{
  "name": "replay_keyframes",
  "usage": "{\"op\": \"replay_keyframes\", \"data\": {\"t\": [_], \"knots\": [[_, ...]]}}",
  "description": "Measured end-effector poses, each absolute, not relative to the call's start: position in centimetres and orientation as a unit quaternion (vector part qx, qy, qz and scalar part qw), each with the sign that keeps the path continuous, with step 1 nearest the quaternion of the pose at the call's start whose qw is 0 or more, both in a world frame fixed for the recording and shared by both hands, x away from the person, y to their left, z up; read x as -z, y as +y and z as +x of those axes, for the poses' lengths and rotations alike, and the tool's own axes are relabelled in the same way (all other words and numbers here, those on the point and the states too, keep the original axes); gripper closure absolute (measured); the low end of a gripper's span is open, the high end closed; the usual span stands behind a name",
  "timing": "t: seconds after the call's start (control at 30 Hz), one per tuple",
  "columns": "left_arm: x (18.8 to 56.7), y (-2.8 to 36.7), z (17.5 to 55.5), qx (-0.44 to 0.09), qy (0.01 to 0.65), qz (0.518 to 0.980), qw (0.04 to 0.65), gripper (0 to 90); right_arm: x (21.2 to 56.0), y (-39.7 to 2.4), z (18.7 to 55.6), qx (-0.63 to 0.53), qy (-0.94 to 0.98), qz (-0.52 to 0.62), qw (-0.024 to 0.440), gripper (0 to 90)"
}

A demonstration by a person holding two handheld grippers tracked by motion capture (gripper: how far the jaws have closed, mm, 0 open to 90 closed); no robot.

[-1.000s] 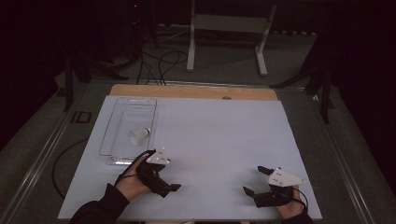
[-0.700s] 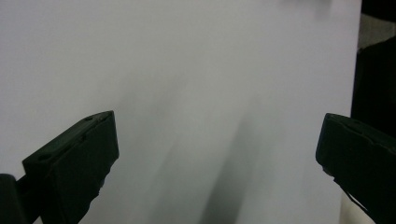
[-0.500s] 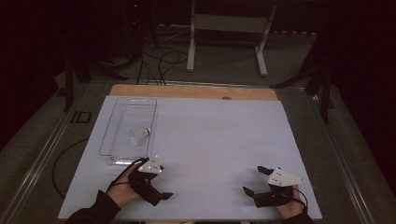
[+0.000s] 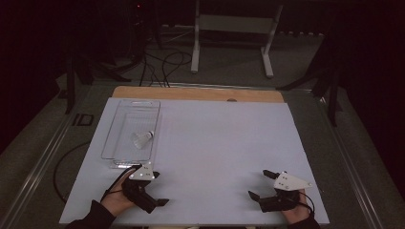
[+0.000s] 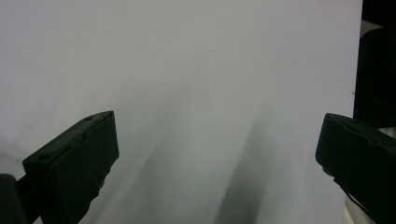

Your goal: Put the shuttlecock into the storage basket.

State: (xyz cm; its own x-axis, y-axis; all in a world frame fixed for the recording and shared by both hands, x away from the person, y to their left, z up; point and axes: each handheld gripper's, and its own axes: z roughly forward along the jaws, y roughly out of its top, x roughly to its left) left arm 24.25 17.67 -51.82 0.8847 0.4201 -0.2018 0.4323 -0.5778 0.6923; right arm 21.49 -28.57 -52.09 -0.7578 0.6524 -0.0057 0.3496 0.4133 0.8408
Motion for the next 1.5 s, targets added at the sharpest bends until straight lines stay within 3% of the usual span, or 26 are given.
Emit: {"op": "replay_keyframes", "data": {"t": [1.5], "knots": [[53.6, 18.6, 24.1, -0.049, 0.298, 0.850, 0.431, 0.3, 52.2, -28.6, 21.5, -0.447, 0.825, 0.303, 0.167, 7.9]]}}
